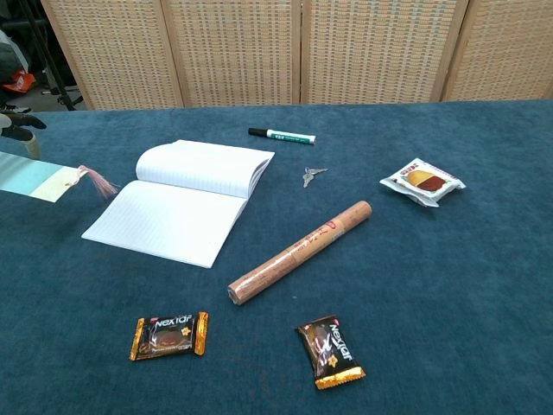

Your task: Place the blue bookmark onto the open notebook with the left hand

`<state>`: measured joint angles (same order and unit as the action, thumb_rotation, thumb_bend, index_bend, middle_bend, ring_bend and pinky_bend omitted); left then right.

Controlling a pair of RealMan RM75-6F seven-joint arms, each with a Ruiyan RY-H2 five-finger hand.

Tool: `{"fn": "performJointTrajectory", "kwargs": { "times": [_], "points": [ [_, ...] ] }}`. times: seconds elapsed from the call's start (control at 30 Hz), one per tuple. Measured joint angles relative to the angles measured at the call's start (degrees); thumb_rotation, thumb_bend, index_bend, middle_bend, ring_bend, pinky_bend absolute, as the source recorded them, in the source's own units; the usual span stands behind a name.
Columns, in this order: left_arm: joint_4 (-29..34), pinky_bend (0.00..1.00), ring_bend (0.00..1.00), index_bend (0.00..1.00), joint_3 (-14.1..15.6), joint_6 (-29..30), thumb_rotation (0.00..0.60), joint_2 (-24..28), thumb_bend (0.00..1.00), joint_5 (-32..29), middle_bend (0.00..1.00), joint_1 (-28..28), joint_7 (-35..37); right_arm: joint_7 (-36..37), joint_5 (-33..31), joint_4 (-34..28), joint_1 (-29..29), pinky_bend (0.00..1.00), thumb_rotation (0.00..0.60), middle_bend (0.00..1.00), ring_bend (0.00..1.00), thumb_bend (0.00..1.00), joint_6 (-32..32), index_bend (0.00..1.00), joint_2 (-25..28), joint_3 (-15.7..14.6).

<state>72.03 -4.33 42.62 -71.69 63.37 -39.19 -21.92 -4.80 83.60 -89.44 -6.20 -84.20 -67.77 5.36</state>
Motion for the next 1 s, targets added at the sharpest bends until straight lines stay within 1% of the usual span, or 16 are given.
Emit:
{"fn": "performJointTrajectory", "kwargs": {
  "times": [0.1, 0.3, 0.53, 0.73, 0.87, 1.0],
  "points": [
    [2.06, 0.0, 0.0, 0.34, -0.43, 0.26, 0.6, 0.59, 0.27, -1.07, 0.0, -0.74, -1.84, 0.56, 0.05, 0.06, 0.0, 0.0, 0.6, 0.0, 0.0, 0.18, 0.1, 0.0, 0.15, -0.03],
    [6.81, 0.0, 0.0, 0.34, -1.81, 0.22, 0.6, 1.32, 0.27, -5.2, 0.0, -3.6, -6.69, 2.49, 0.06, 0.45, -0.26, 0.0, 0.6, 0.0, 0.0, 0.18, 0.97, 0.0, 0.54, -0.1],
    [12.07, 0.0, 0.0, 0.34, -2.49, 0.35, 0.6, 1.43, 0.27, -15.08, 0.0, -8.16, -14.97, 3.91, 0.48, 0.69, -0.36, 0.0, 0.6, 0.0, 0.0, 0.18, 1.2, 0.0, 0.88, -0.26],
    [15.61, 0.0, 0.0, 0.34, -2.13, 1.68, 0.6, 0.12, 0.27, -21.92, 0.0, -12.55, -21.31, 5.67, 0.59, 1.01, -0.28, 0.0, 0.6, 0.0, 0.0, 0.18, 1.18, 0.0, 1.26, -0.28],
    [16.56, 0.0, 0.0, 0.34, -1.57, 2.85, 0.6, -1.48, 0.27, -25.83, 0.0, -15.0, -24.93, 7.16, 0.59, 1.23, -0.17, 0.0, 0.6, 0.0, 0.0, 0.18, 1.11, 0.0, 1.59, -0.23],
    [17.14, 0.0, 0.0, 0.34, -0.89, 3.9, 0.6, -3.41, 0.27, -31.38, 0.0, -17.72, -27.85, 8.76, 0.84, 1.53, 0.06, 0.0, 0.6, 0.0, 0.0, 0.18, 0.62, 0.0, 1.94, -0.18]
  ]
}}
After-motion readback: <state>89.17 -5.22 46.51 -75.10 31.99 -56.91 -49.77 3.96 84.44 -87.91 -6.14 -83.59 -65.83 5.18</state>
